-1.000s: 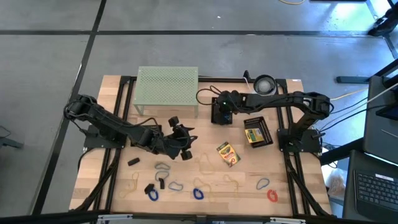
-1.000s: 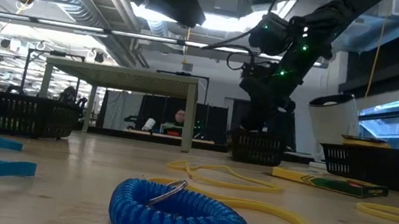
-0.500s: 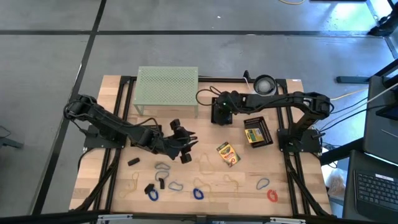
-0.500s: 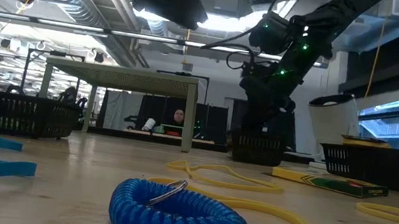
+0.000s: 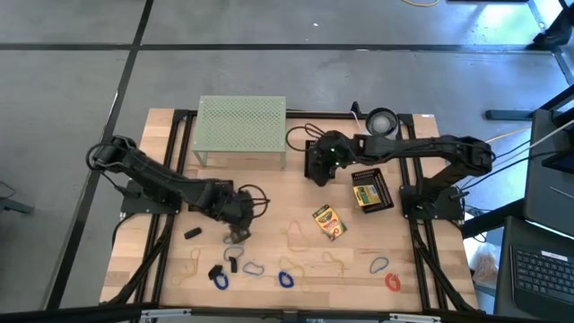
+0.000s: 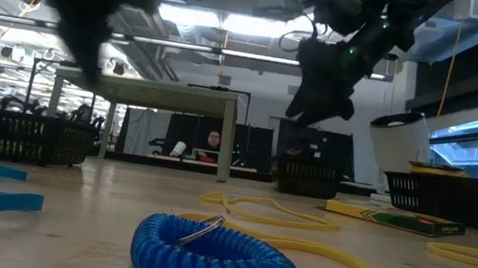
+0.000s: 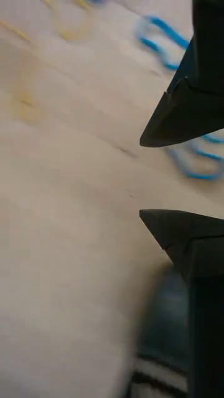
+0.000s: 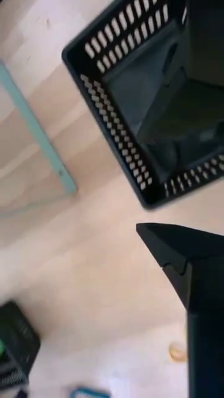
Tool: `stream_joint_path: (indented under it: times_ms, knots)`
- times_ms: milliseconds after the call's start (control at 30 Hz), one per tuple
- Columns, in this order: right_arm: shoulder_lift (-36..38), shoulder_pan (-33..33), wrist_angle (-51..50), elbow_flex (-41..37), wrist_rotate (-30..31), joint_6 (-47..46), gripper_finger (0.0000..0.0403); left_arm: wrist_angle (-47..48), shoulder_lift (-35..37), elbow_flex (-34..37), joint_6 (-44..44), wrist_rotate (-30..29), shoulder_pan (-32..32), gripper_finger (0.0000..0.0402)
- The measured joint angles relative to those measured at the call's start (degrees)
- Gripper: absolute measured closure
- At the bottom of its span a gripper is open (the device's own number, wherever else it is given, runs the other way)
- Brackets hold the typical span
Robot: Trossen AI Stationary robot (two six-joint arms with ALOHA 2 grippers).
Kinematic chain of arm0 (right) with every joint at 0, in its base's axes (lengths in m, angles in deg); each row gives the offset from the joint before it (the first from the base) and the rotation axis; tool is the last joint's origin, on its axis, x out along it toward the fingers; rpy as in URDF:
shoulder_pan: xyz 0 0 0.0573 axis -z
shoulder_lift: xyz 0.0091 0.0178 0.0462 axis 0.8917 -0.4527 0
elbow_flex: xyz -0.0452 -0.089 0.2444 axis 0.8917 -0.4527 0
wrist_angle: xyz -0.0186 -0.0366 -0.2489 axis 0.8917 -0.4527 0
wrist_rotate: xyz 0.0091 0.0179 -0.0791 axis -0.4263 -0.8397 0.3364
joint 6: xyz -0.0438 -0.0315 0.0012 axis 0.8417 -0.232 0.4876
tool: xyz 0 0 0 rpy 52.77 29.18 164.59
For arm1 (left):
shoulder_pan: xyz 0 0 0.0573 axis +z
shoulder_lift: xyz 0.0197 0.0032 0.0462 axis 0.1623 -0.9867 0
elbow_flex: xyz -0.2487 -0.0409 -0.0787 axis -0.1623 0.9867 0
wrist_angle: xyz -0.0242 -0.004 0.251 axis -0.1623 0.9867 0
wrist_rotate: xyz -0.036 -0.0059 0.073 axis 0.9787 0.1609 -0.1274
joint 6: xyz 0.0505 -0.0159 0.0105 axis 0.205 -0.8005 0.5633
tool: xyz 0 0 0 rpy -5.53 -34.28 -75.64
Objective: Pick & Place Office Desk Supplies
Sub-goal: Put the black rubber band into the top black bin
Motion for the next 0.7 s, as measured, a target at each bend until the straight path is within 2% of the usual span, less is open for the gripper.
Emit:
stream_joint_path:
  times_ms: [200, 300, 500, 700]
  knots:
    - [0.5, -3.8, 0.1, 0.0, 0.0, -0.6, 0.0194, 14.9, 0.0, 0.0, -8.2, 4.3, -5.9, 0.0233]
    - [0.5, -5.5, 0.1, 0.0, 0.0, -0.6, 0.0195, 18.4, 0.0, 0.0, -12.7, 7.2, -9.1, 0.0233]
    - [0.5, -7.2, 0.1, 0.0, 0.1, -0.4, 0.0195, 19.1, 0.0, 0.7, -22.1, 8.0, -15.7, 0.0233]
    - [0.5, -8.0, 0.2, 0.0, 0.2, -0.4, 0.0195, 17.9, -0.1, 7.4, -33.2, 10.3, -19.9, 0.0233]
